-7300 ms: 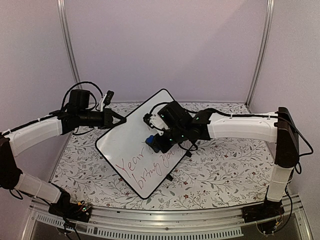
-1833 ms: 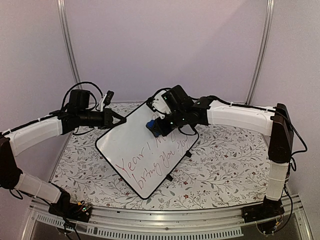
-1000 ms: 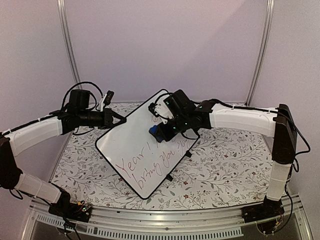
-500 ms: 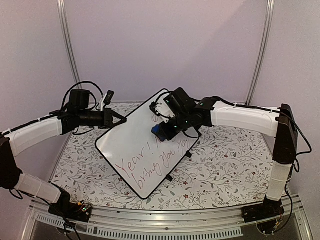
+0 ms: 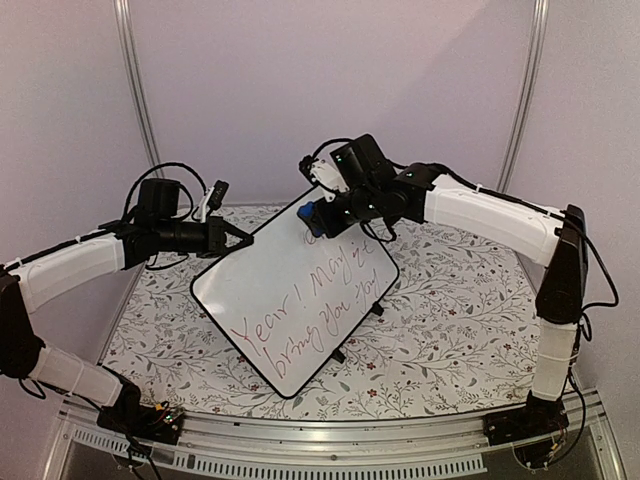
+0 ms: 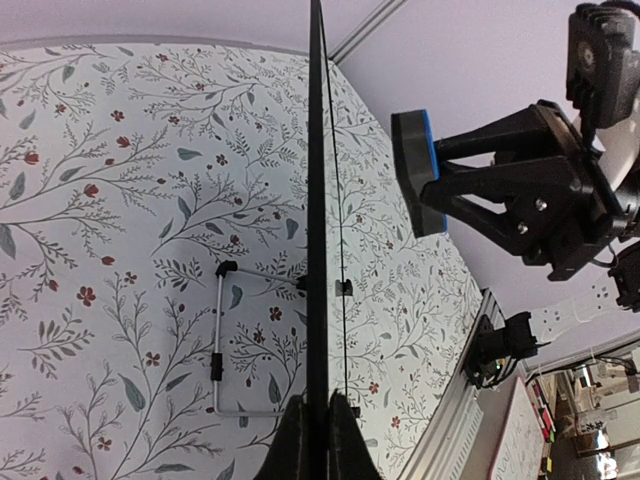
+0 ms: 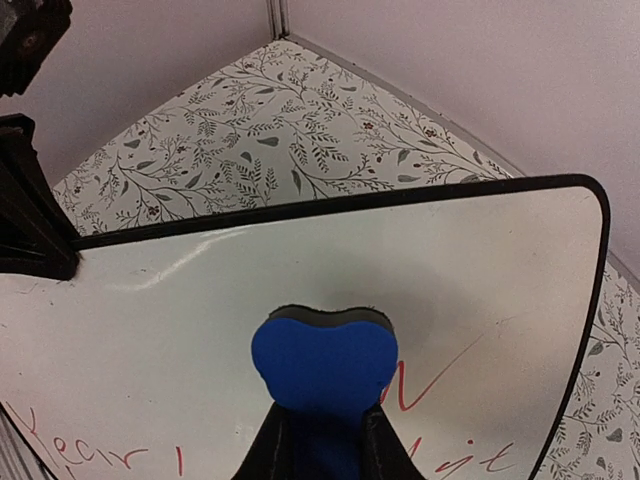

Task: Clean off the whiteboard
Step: Erase the whiteboard at the center of the board.

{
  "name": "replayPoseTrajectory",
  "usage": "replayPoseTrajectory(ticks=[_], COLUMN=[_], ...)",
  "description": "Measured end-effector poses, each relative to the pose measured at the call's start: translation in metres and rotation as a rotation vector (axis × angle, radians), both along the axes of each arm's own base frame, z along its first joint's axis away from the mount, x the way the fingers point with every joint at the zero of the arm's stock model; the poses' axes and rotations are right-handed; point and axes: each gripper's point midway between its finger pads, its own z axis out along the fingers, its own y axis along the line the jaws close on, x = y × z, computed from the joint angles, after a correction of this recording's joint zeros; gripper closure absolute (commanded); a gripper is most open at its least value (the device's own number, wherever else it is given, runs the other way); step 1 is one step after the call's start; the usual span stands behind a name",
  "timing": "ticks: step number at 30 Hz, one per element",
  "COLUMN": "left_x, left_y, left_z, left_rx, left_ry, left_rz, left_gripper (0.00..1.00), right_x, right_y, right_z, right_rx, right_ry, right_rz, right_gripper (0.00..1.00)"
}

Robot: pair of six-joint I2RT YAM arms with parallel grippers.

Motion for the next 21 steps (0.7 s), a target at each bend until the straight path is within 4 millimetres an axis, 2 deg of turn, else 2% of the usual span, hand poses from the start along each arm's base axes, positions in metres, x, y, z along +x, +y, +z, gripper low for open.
replayPoseTrajectory(ticks=[4,10,21], left_x=[0.0,0.0,0.001], left_y=[0.0,0.0,0.001], left_z=[0.0,0.0,-0.001], left_rx=[0.0,0.0,0.006], left_ry=[-0.001,-0.001,0.003], left_rz=[0.0,0.0,0.01], left_gripper=[1.0,1.0,1.0], right_x=[0.01,0.017,0.013], right_y=[0.01,0.013,0.018], right_z=[0.002,-0.024,-0.034], right_rx=[0.012,-0.022,-0.003], right_ry=[-0.011,0.023,0.059], right_rz=[-0.001,-0.001,0.029], right_gripper=[0.95,0.95,0.96])
